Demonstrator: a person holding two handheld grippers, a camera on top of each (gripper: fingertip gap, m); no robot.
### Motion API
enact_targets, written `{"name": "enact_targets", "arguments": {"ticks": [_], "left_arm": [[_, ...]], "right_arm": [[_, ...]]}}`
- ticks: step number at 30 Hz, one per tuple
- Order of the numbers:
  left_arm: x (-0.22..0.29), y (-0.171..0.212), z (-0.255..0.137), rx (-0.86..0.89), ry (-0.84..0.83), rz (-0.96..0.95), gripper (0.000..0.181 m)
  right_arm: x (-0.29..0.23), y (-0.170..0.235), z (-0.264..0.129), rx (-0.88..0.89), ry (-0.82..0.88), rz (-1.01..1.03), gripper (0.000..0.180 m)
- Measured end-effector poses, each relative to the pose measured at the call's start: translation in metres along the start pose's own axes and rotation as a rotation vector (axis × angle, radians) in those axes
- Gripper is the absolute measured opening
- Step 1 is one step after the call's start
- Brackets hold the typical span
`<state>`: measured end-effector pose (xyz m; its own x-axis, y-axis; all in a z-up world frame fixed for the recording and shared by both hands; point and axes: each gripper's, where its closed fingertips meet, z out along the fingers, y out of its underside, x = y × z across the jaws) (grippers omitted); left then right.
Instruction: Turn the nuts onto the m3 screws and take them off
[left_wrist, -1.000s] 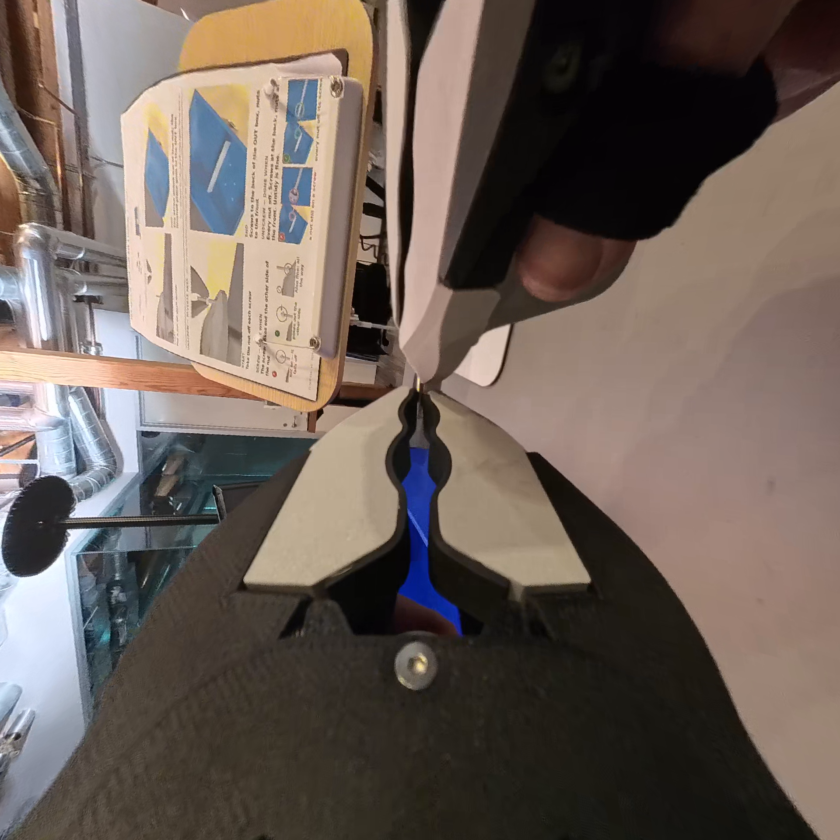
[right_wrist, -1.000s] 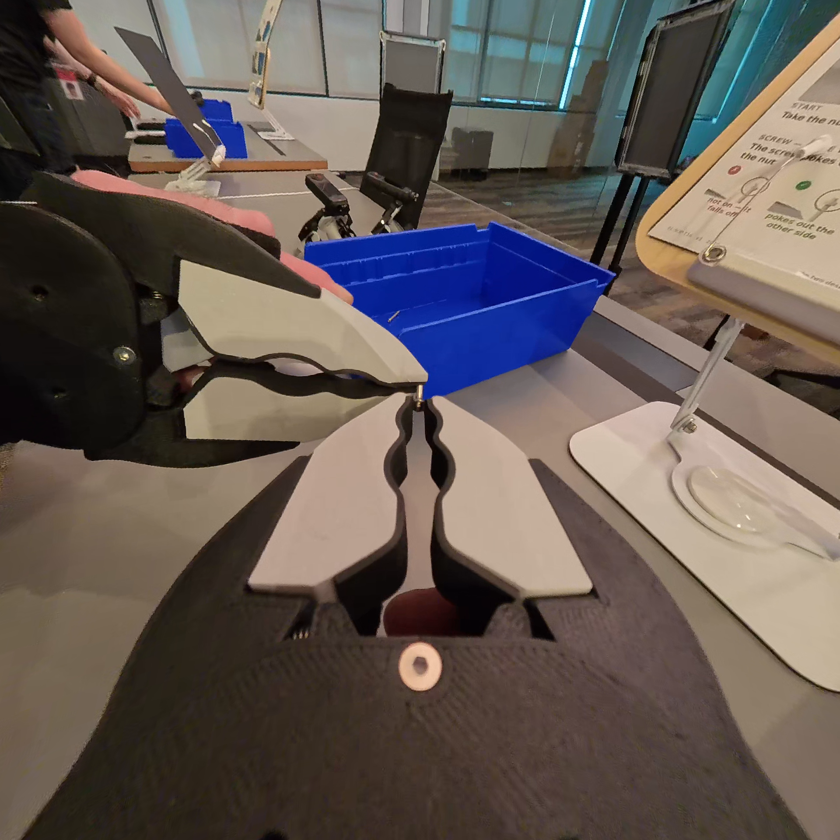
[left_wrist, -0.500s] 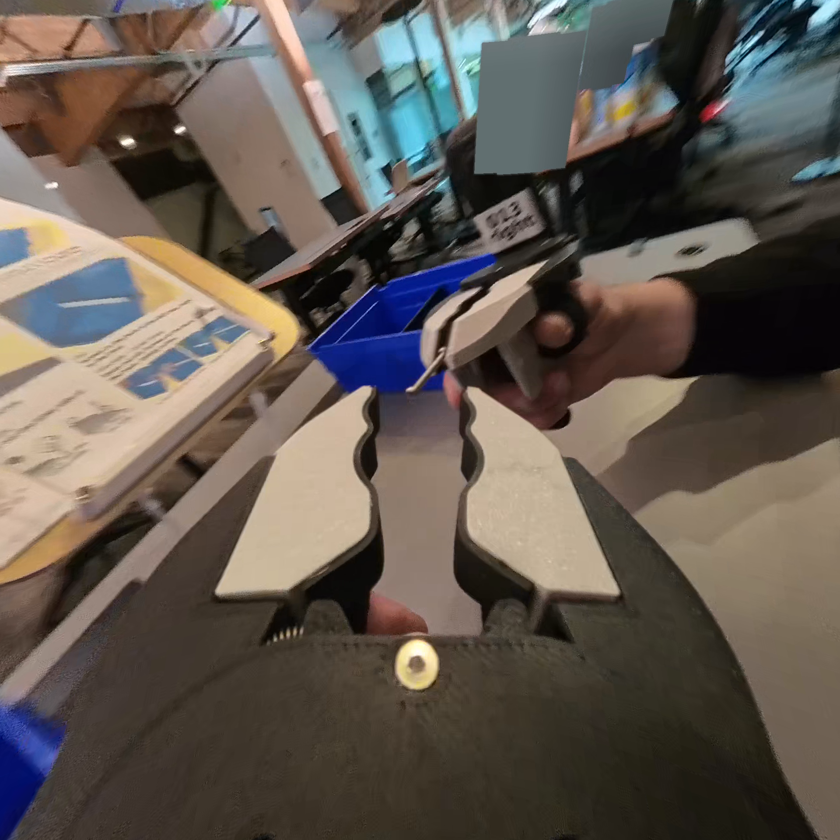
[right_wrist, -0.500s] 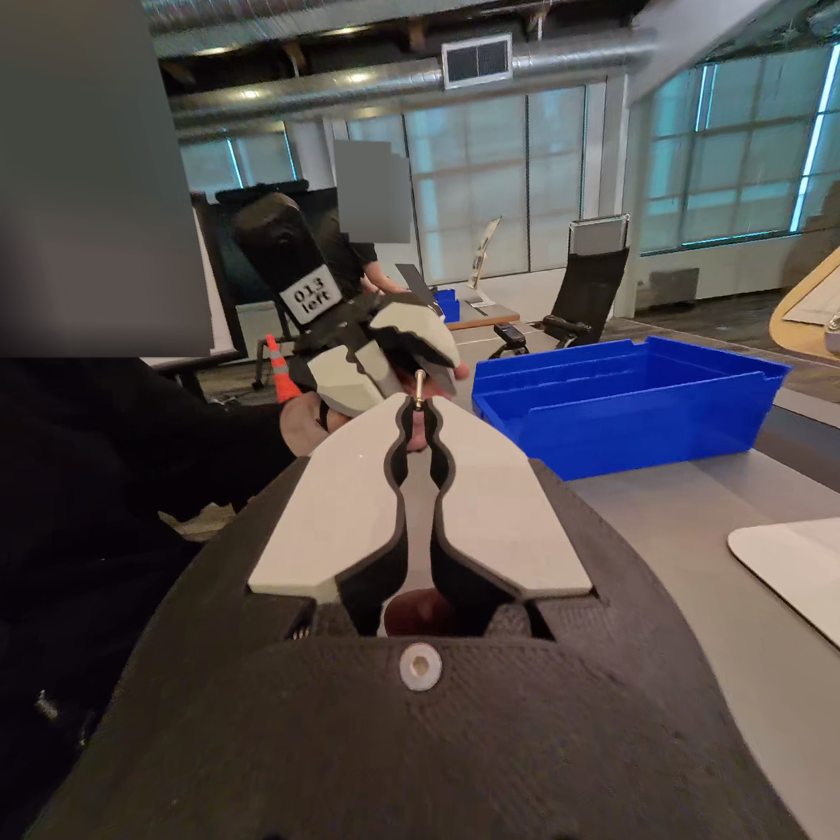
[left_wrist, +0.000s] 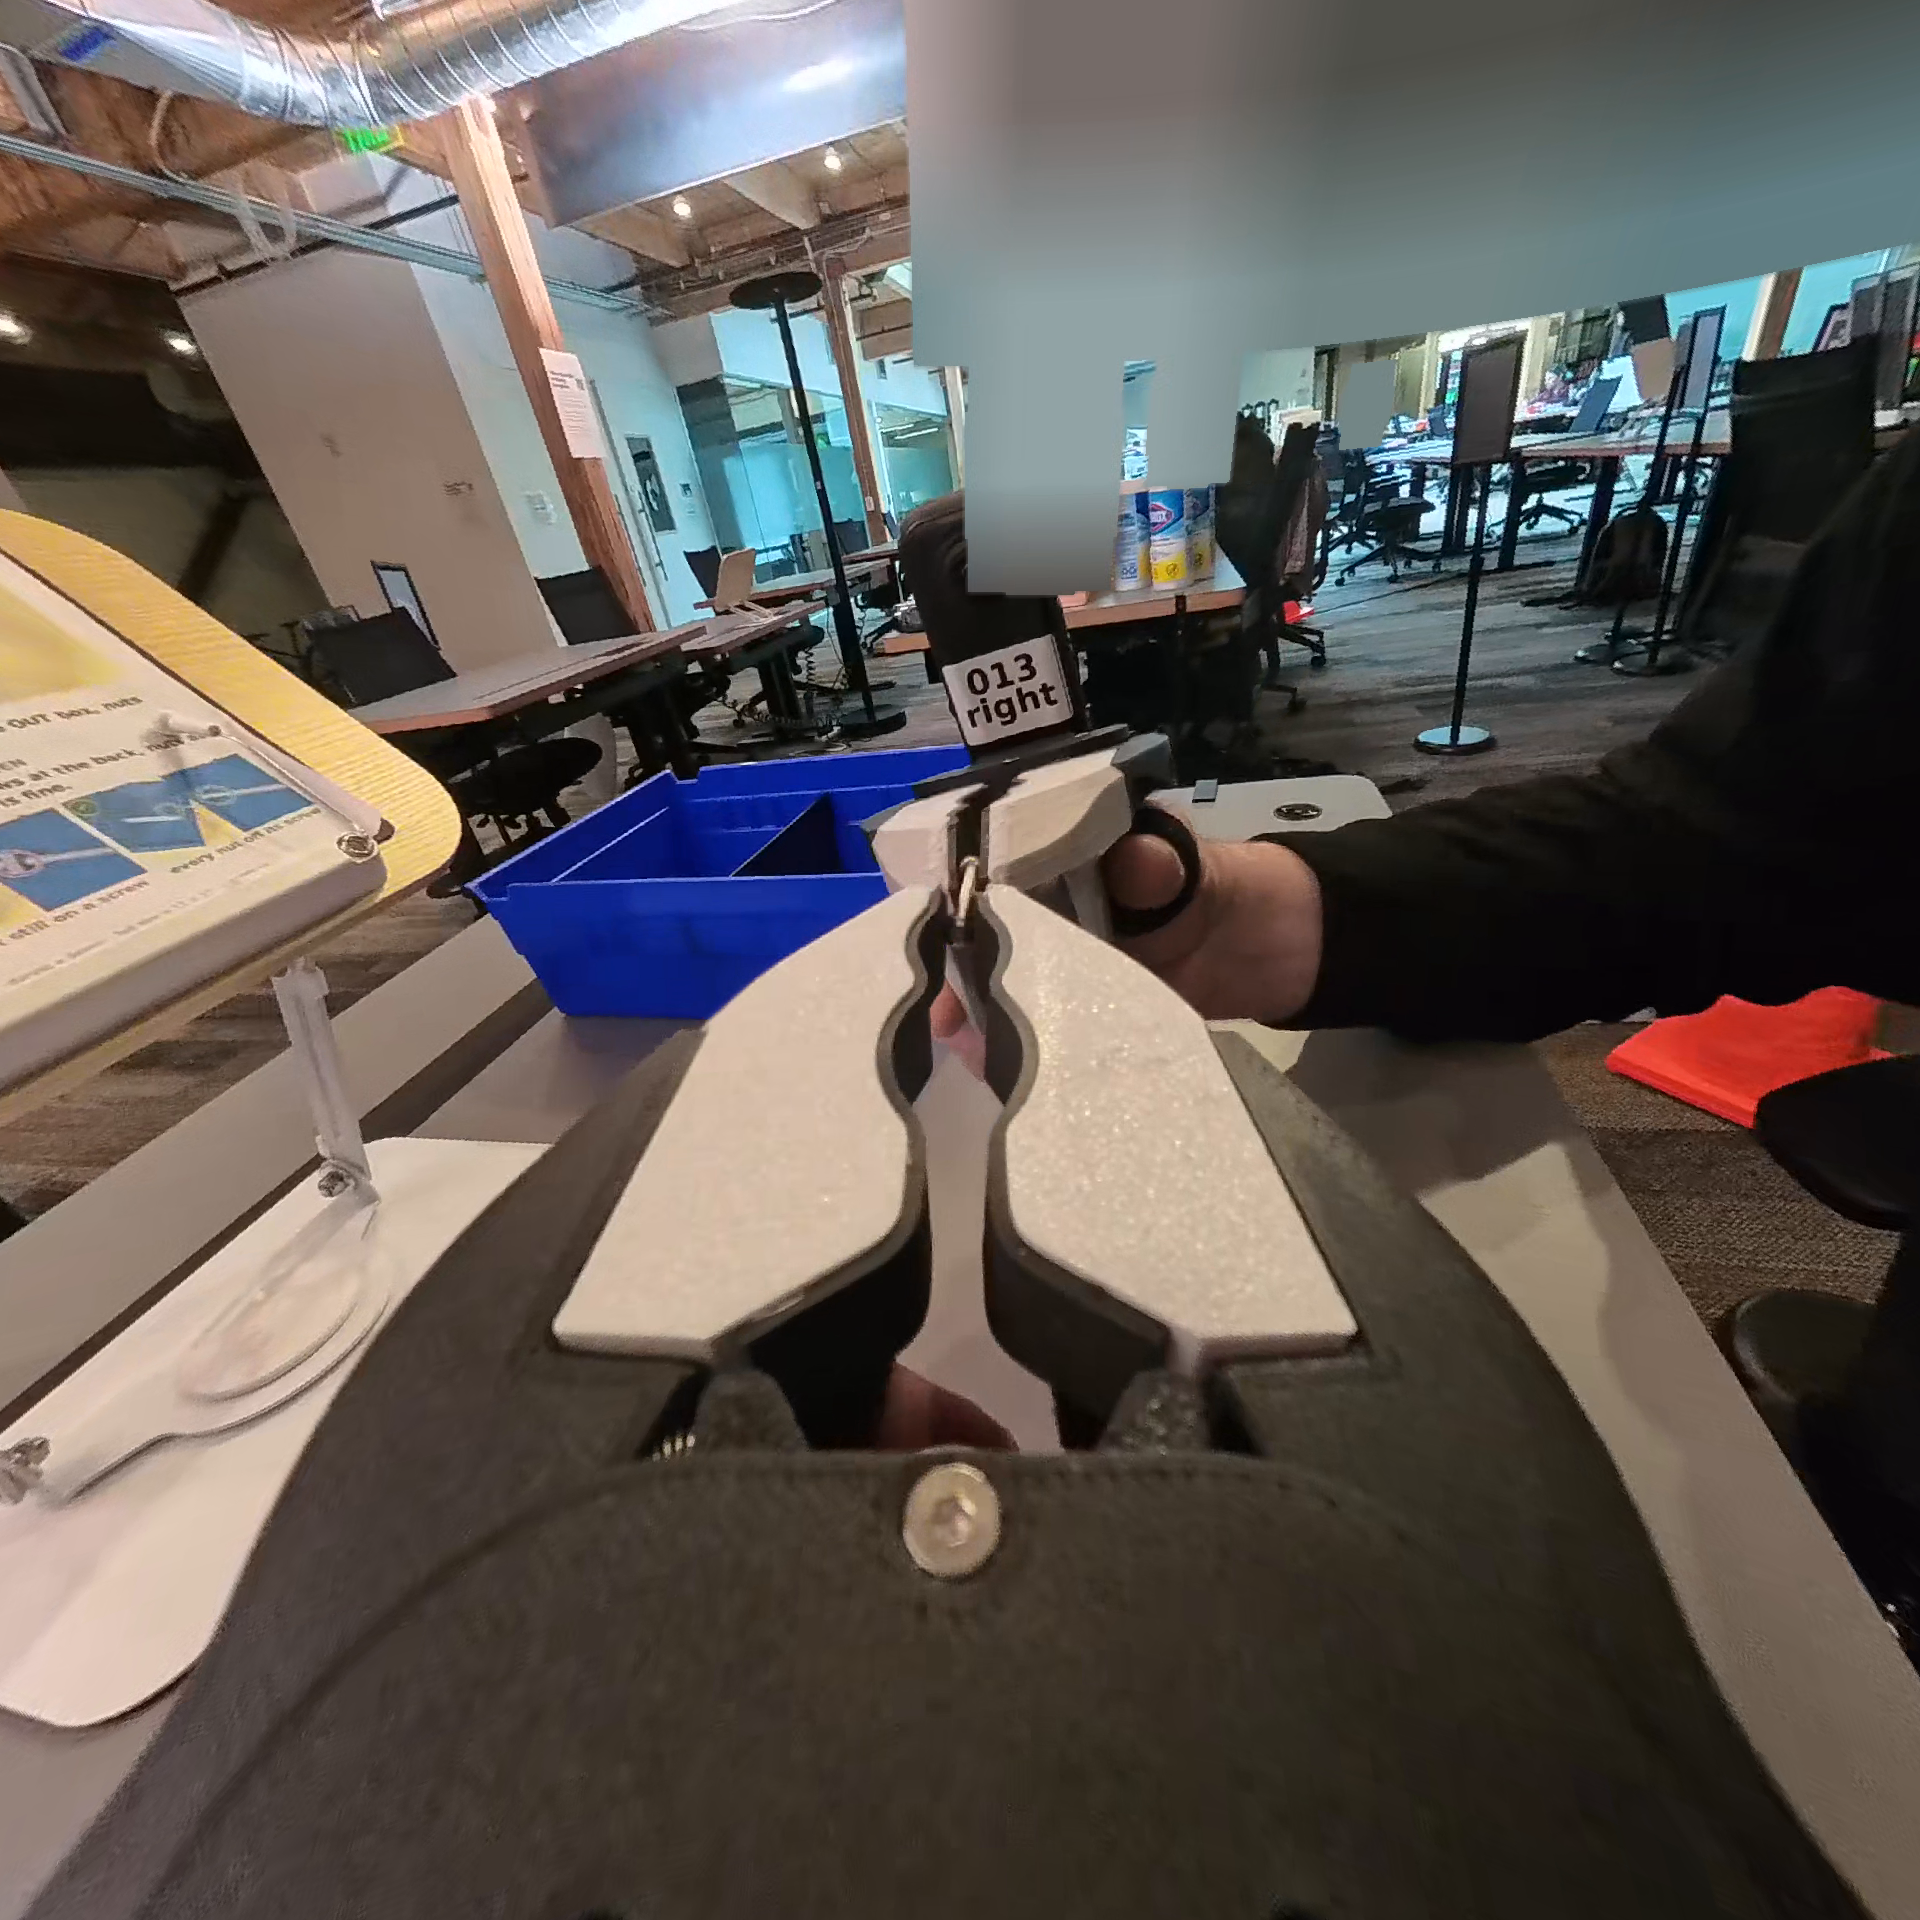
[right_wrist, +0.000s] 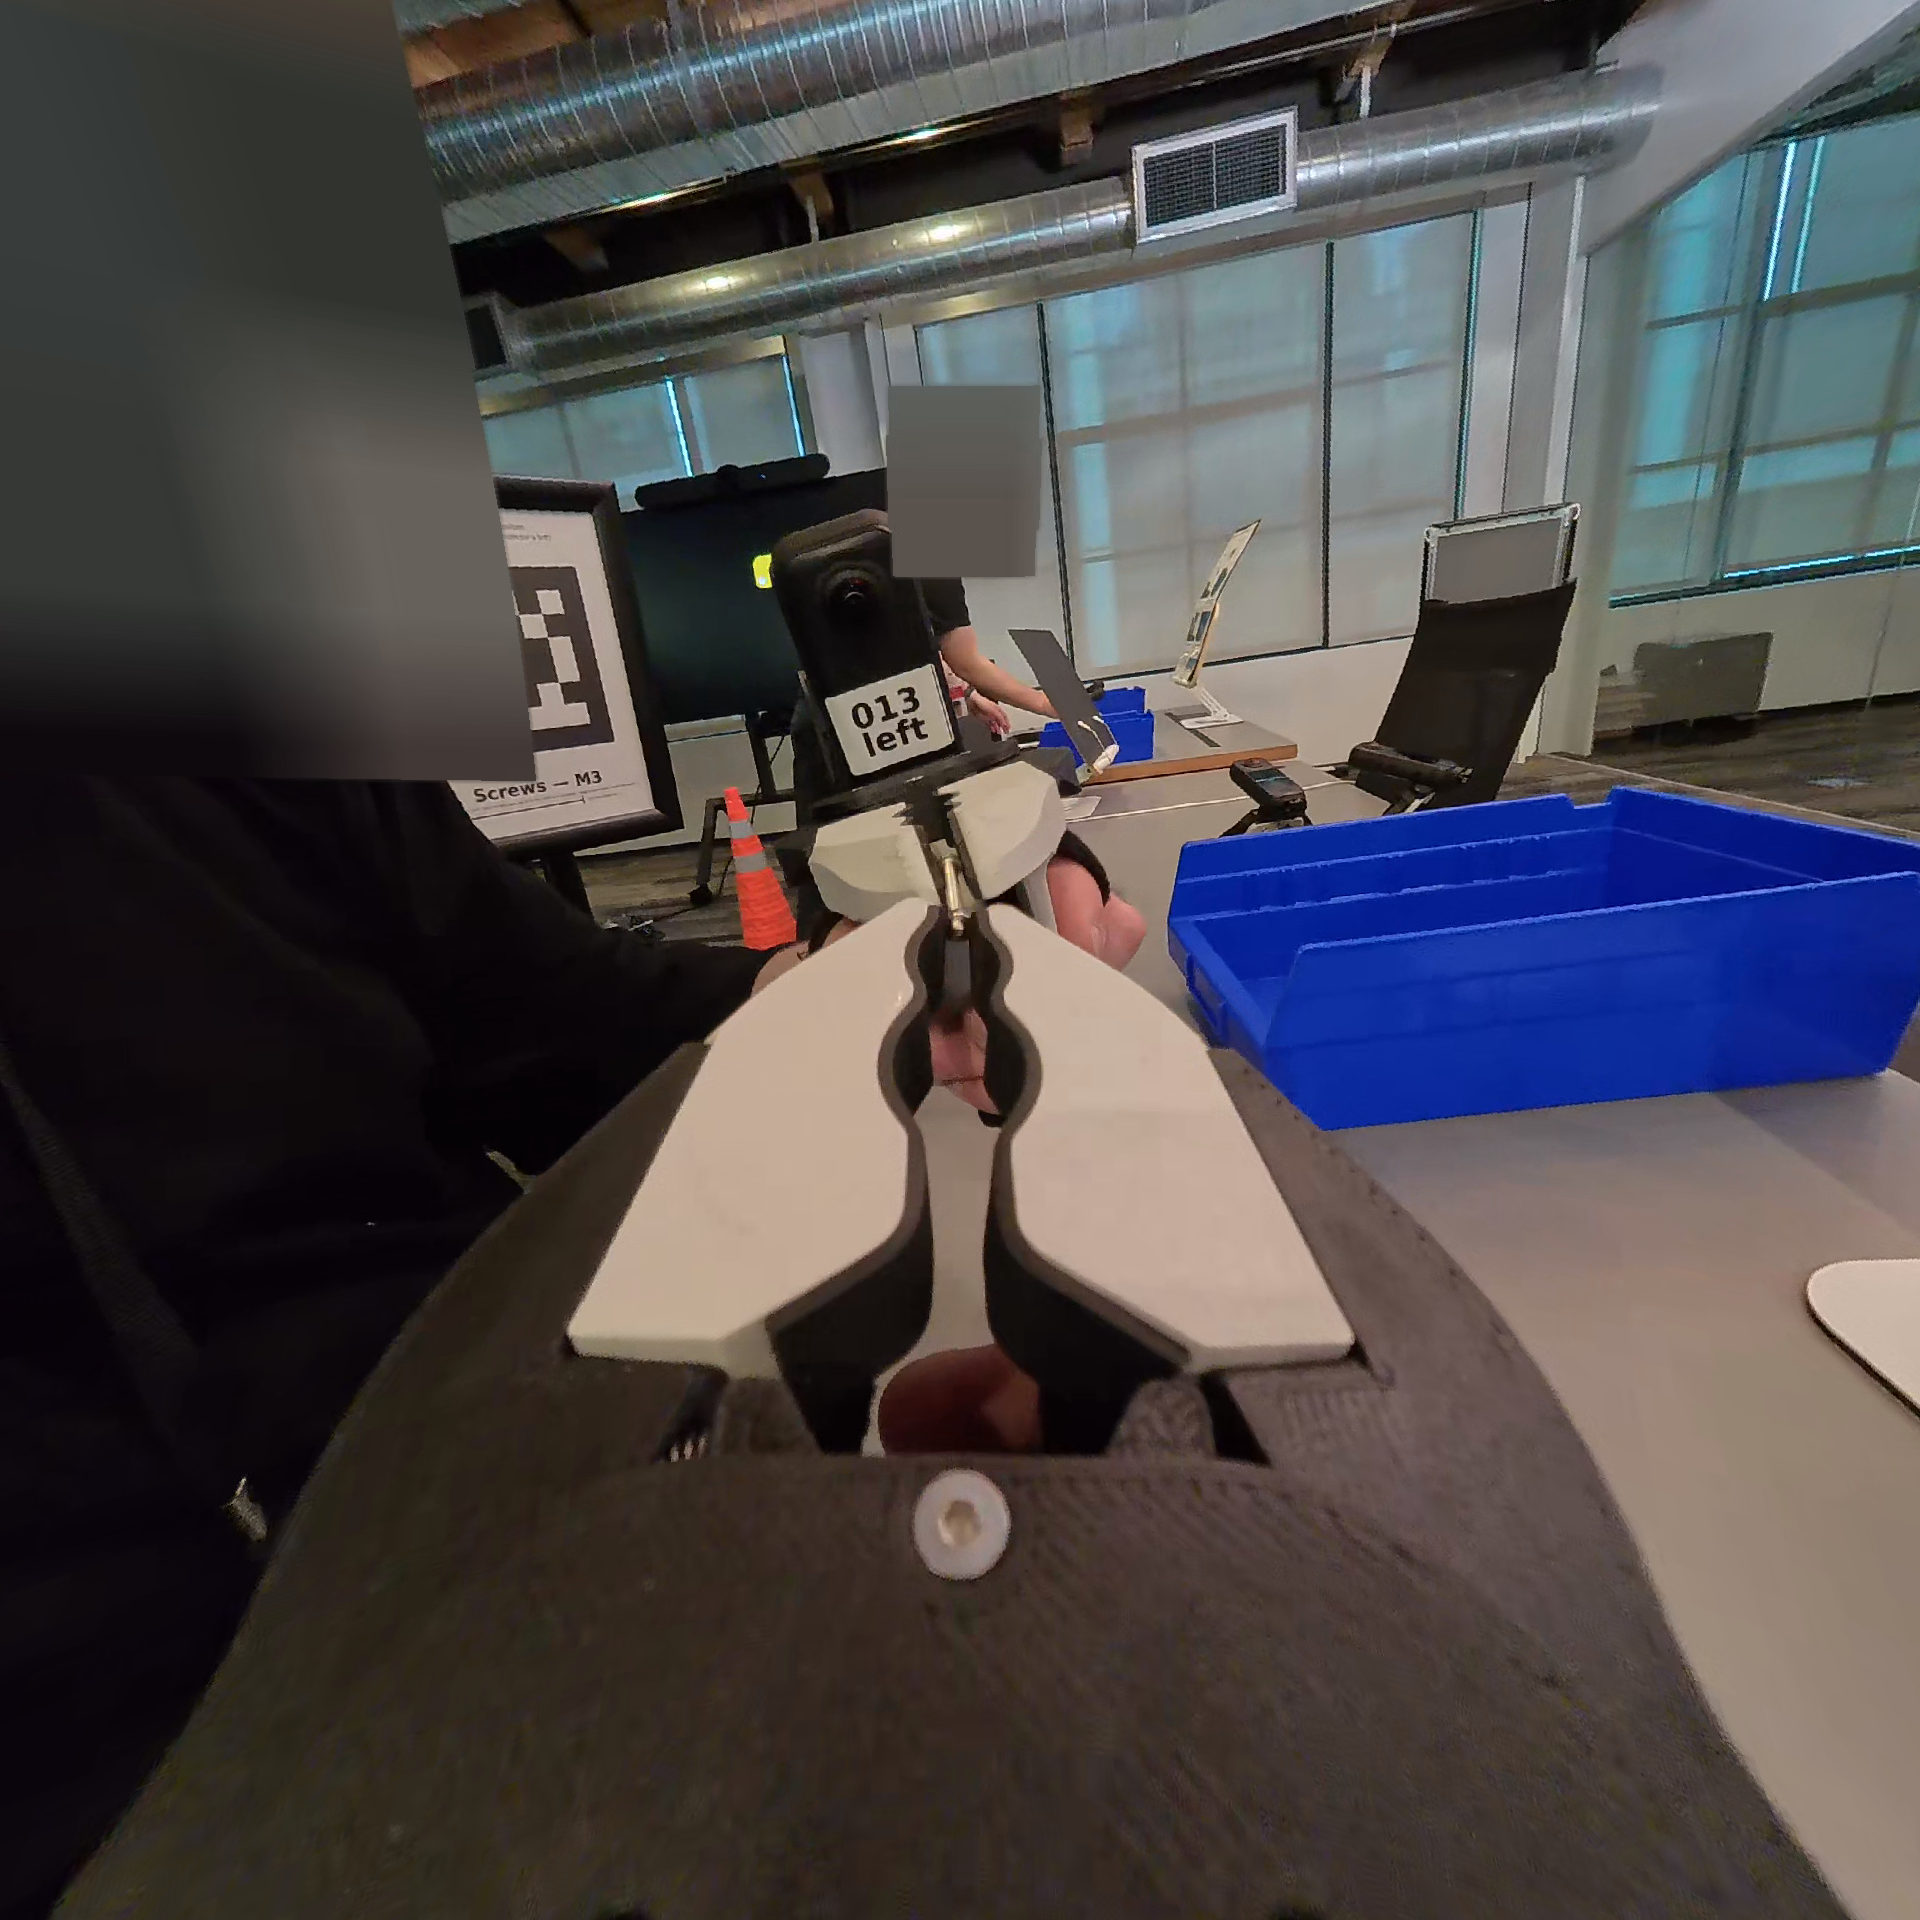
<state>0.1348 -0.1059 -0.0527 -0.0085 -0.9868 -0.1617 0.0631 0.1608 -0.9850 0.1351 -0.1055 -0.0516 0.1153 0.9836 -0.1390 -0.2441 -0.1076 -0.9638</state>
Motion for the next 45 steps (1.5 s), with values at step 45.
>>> {"name": "enact_targets", "arguments": {"ticks": [45], "left_arm": [[-0.010, 0.008, 0.000, 0.001, 0.032, -0.084, 0.003]], "right_arm": [[-0.002, -0.006, -0.010, -0.171, 0.048, -0.281, 0.037]]}}
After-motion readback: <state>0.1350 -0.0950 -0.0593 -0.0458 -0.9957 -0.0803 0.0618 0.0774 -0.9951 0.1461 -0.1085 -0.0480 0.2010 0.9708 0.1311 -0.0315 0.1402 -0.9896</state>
